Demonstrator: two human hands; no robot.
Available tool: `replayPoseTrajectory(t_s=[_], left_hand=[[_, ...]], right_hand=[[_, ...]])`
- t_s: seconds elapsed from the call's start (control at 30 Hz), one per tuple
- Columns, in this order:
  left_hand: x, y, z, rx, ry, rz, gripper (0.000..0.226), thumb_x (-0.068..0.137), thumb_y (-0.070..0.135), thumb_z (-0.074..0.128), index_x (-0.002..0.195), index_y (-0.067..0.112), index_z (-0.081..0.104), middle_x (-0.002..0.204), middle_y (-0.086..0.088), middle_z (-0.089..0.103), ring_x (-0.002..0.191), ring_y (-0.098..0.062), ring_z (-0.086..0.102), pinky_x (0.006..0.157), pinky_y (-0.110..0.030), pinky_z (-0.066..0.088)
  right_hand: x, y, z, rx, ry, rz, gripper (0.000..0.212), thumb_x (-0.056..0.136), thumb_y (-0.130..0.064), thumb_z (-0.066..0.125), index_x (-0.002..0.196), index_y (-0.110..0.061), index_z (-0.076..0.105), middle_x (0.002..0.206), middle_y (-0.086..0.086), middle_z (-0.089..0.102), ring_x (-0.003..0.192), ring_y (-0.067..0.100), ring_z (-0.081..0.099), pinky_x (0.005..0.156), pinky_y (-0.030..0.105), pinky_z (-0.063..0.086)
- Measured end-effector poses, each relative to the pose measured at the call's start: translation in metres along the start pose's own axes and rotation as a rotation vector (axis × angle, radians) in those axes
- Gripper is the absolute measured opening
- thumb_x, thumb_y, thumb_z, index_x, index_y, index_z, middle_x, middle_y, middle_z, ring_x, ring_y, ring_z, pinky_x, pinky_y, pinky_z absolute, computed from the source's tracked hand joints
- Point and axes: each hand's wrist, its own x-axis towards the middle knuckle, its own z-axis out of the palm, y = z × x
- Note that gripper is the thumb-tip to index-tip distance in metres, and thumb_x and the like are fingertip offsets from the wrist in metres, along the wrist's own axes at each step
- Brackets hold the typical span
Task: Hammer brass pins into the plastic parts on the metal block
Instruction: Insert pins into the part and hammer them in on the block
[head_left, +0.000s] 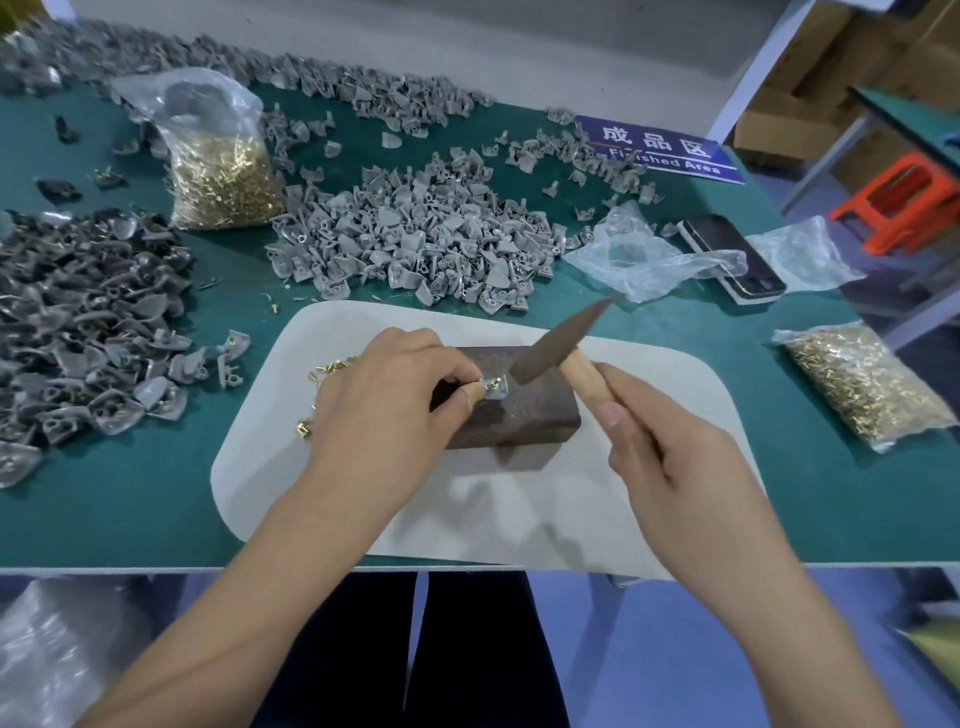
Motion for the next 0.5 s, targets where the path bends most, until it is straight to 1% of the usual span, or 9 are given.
replayPoseTrajectory(t_s=[0.07,0.13,0.17,0.23,0.27,0.3,0.37,0.43,0.5], left_hand=[[0.001,0.001,0.001,0.011,0.006,0.003,0.007,0.088,0.045,0.070,0.086,0.038,0.070,0.084,0.017,0.059,0.091,-0.004,0.047,0.058,-0.019,0.027],[0.002,0.001,0.000,0.028,0.005,0.009,0.007,0.089,0.044,0.070,0.087,0.038,0.070,0.085,0.016,0.059,0.091,-0.005,0.048,0.057,-0.027,0.031],[0.002,0.001,-0.001,0.031,0.006,0.012,0.007,0.089,0.044,0.070,0.087,0.038,0.070,0.085,0.016,0.060,0.091,-0.006,0.048,0.058,-0.028,0.034],[0.002,0.000,-0.002,0.024,0.012,0.014,0.006,0.088,0.044,0.071,0.087,0.038,0.071,0.084,0.016,0.060,0.090,-0.007,0.050,0.060,-0.030,0.040],[0.001,0.000,-0.002,0.020,0.017,0.012,0.006,0.087,0.044,0.071,0.086,0.038,0.071,0.084,0.016,0.060,0.090,-0.007,0.050,0.060,-0.031,0.042],[0.001,0.000,-0.002,0.020,0.019,0.012,0.006,0.087,0.044,0.071,0.086,0.038,0.071,0.084,0.016,0.060,0.090,-0.007,0.050,0.060,-0.031,0.044],[0.001,0.001,-0.001,0.023,0.016,0.012,0.007,0.087,0.044,0.071,0.086,0.038,0.071,0.084,0.015,0.061,0.090,-0.008,0.050,0.061,-0.031,0.044],[0.002,0.000,-0.001,0.024,0.009,0.011,0.007,0.088,0.045,0.071,0.086,0.038,0.071,0.085,0.015,0.061,0.092,-0.008,0.050,0.062,-0.032,0.044],[0.004,-0.001,-0.003,0.018,-0.004,0.015,0.006,0.087,0.044,0.072,0.087,0.038,0.072,0.086,0.016,0.061,0.093,-0.007,0.051,0.065,-0.033,0.046]], right_hand=[[0.001,-0.003,-0.001,-0.059,0.111,-0.022,0.036,0.103,-0.053,0.035,0.135,-0.057,0.051,0.079,-0.018,0.062,0.072,0.013,0.058,0.065,0.030,0.051],[0.002,-0.007,0.002,-0.027,0.177,-0.050,0.032,0.107,-0.049,0.037,0.134,-0.057,0.051,0.081,-0.011,0.062,0.069,0.015,0.059,0.064,0.030,0.049],[0.003,-0.009,0.005,-0.026,0.162,-0.050,0.032,0.106,-0.049,0.037,0.133,-0.056,0.051,0.080,-0.009,0.062,0.069,0.015,0.058,0.064,0.031,0.049],[0.003,-0.012,0.013,-0.071,0.047,-0.027,0.029,0.105,-0.051,0.035,0.130,-0.056,0.050,0.073,-0.007,0.062,0.066,0.017,0.056,0.066,0.041,0.050],[0.002,-0.012,0.014,-0.101,-0.007,-0.017,0.029,0.104,-0.051,0.035,0.128,-0.057,0.049,0.069,-0.007,0.059,0.065,0.020,0.055,0.063,0.043,0.050],[0.002,-0.010,0.014,-0.118,-0.018,-0.006,0.030,0.103,-0.052,0.035,0.129,-0.057,0.049,0.066,-0.007,0.056,0.064,0.020,0.053,0.062,0.044,0.050],[0.004,-0.008,0.011,-0.096,0.070,-0.003,0.032,0.106,-0.051,0.035,0.133,-0.057,0.050,0.066,-0.007,0.054,0.063,0.018,0.053,0.063,0.041,0.050],[0.003,-0.011,0.011,-0.009,0.149,-0.012,0.034,0.106,-0.050,0.036,0.135,-0.051,0.053,0.068,-0.007,0.054,0.060,0.018,0.050,0.059,0.035,0.047],[0.000,-0.014,0.017,-0.019,0.102,-0.008,0.036,0.106,-0.051,0.036,0.138,-0.048,0.053,0.065,-0.009,0.053,0.058,0.016,0.048,0.061,0.037,0.048]])
